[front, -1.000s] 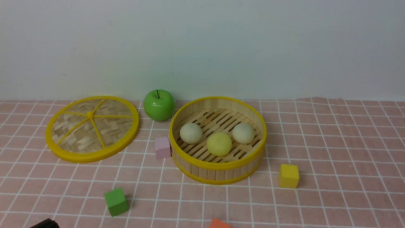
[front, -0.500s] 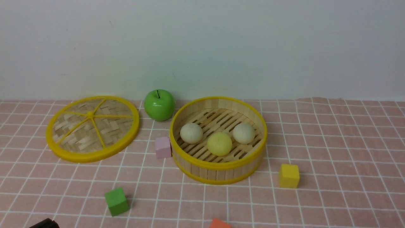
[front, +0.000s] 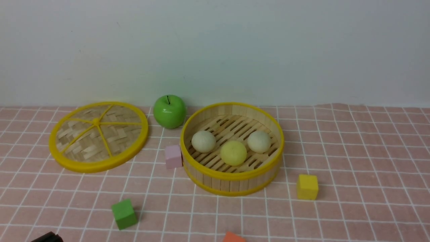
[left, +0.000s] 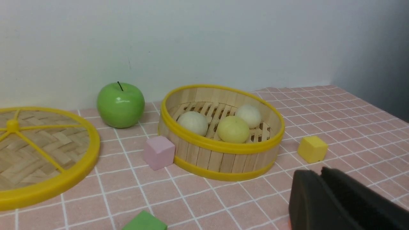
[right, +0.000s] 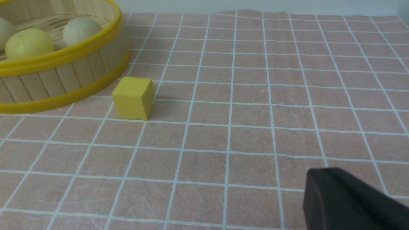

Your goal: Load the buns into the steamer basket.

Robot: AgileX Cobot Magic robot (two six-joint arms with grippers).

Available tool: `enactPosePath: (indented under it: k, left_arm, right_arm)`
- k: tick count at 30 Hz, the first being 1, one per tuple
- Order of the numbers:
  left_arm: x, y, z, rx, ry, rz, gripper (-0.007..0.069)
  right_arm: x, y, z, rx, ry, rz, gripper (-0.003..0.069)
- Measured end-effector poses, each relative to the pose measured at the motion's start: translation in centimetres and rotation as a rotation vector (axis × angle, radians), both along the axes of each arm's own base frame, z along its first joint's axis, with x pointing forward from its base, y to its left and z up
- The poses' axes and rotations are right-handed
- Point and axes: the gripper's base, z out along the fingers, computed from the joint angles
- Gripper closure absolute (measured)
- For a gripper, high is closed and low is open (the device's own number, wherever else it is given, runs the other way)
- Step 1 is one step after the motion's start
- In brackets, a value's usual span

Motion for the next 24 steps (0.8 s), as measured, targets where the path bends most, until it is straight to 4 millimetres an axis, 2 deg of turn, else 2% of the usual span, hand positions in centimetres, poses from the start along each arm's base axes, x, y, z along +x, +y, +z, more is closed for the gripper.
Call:
enactPosePath:
  k: [24]
  left_arm:
    - [0.0, 0.0, 0.0, 0.0, 0.0, 0.0, 0.0544]
  right_arm:
    - [0.0, 0.0, 0.0, 0.005, 0.0, -0.002, 0.0656]
